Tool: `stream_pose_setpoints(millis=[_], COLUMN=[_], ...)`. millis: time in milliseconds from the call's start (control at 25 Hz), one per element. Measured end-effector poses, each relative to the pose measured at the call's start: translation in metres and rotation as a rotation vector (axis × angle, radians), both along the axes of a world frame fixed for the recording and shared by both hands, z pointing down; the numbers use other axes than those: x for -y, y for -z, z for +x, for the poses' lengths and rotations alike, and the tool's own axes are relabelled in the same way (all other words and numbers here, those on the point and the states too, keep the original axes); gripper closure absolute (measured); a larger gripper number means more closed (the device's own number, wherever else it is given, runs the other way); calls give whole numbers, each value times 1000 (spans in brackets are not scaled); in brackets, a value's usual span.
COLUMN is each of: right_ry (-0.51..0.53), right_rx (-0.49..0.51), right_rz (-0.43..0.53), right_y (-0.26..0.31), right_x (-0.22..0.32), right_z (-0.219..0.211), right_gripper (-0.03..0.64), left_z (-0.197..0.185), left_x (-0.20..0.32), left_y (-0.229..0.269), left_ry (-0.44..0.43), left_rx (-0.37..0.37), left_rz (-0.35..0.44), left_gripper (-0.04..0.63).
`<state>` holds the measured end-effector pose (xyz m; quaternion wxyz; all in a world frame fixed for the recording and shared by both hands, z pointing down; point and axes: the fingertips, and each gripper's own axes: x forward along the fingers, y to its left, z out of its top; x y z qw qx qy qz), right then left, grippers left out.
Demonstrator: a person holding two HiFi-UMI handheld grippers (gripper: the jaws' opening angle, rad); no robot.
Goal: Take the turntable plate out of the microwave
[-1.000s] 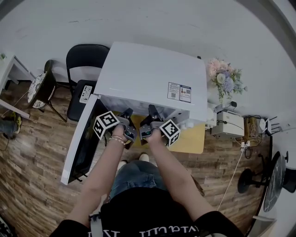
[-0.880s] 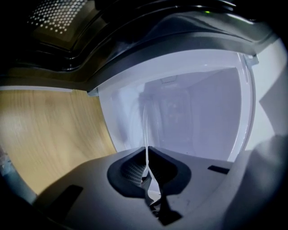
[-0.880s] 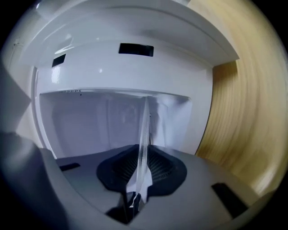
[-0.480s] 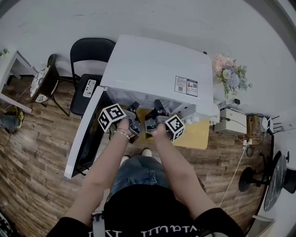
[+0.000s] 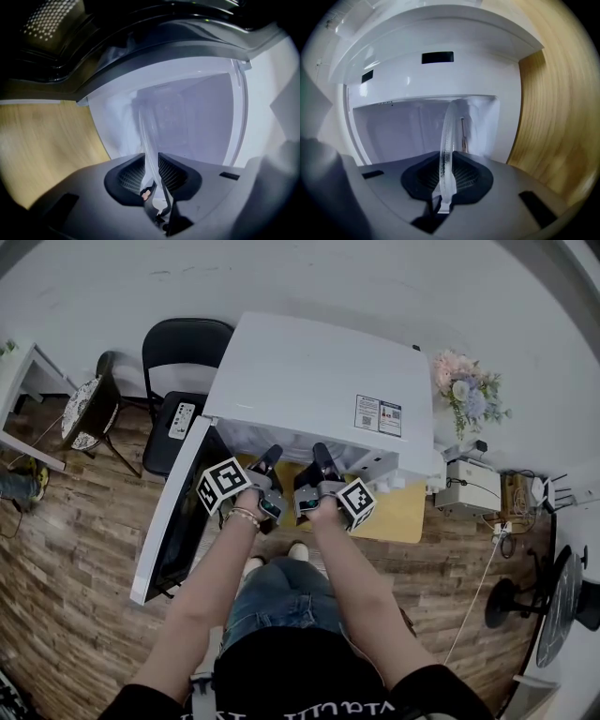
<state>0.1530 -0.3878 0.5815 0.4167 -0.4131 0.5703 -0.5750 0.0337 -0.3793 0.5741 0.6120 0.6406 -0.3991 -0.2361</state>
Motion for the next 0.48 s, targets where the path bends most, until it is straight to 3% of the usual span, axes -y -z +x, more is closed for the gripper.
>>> stream_pose_setpoints(millis=[480], right_ry=[78], right_rx=[3], right_rz=[47], right_y=[0], right_x=[-38], right_z=[0], right_gripper=[554], left_z=[-1], left_x=[8], left_y=[-17], left_ry=[99], left_rx=[-138], left_rz=[27], left_gripper=[522])
